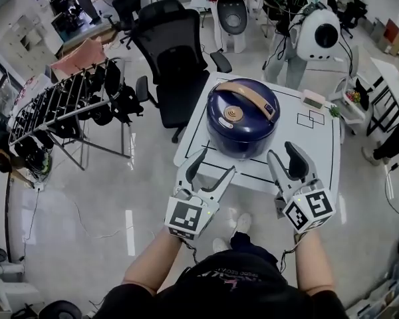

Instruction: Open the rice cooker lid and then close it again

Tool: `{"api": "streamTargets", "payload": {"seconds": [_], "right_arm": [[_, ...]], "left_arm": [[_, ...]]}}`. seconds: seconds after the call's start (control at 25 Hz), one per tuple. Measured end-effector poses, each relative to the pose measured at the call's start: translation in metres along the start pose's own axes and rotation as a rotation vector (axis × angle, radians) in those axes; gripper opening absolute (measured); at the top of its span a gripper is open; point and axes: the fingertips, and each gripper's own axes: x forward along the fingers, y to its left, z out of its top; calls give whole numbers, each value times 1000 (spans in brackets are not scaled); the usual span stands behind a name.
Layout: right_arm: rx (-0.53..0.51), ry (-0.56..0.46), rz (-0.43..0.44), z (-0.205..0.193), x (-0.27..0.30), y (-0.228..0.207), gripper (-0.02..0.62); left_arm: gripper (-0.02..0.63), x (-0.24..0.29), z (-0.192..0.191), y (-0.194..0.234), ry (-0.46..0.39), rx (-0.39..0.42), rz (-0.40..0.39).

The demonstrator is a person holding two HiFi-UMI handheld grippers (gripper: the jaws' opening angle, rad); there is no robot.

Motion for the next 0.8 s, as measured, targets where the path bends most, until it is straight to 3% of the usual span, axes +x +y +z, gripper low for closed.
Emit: {"api": "streamTargets", "payload": {"seconds": [0.8], "right_arm": [[42, -5, 8, 0, 46, -112, 198]], "left_arm": [[299, 129, 8, 6, 37, 76, 7]]}}
